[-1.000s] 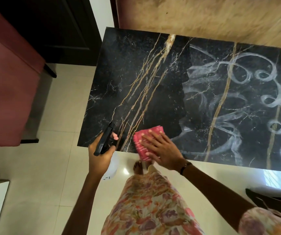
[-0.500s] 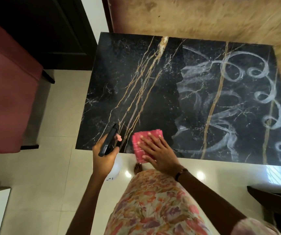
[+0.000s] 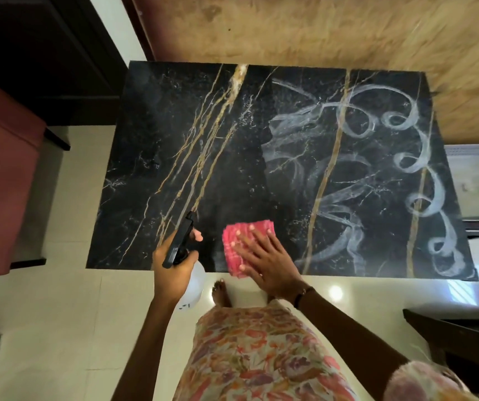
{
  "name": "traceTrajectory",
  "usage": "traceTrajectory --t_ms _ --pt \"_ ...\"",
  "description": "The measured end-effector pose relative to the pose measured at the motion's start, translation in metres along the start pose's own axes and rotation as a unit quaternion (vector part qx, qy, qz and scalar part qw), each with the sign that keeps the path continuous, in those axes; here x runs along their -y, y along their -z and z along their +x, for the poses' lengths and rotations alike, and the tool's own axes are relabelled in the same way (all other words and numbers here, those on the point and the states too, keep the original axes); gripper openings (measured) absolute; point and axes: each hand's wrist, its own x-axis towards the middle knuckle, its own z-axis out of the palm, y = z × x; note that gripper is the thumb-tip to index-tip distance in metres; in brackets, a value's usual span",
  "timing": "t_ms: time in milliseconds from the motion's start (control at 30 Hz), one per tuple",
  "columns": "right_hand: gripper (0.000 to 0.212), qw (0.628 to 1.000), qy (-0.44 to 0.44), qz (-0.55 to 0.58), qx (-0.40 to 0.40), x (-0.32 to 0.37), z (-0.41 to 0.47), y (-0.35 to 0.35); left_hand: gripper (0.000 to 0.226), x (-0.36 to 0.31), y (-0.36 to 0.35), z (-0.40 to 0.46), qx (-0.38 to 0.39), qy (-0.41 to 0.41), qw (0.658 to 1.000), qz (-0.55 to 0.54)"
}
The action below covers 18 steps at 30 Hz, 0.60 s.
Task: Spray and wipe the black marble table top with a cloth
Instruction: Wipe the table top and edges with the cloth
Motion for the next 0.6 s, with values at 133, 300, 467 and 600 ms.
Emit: traceTrajectory --t_ms 133,300,467,600 --pt "0.055 1.0 0.019 -0.006 0.003 -0.064 -0.073 -0.009 0.018 -0.009 -0.029 -0.003 -0.037 0.03 0.999 0.003" --pt "0.056 0.995 -0.101 0.013 -0.003 -0.128 -0.056 0.022 0.016 -0.016 -0.055 -0.006 -0.066 0.053 0.996 -0.001" --pt "0.055 0.995 -0.092 0.028 -0.022 -0.093 -0.017 0.017 0.037 -0.024 -0.078 -0.004 -0.045 0.014 0.999 0.004" --pt "0.053 0.999 0.041 -0.005 0.01 -0.103 -0.074 -0.006 0.041 -0.031 -0.097 -0.001 -0.051 -0.004 0.999 0.002"
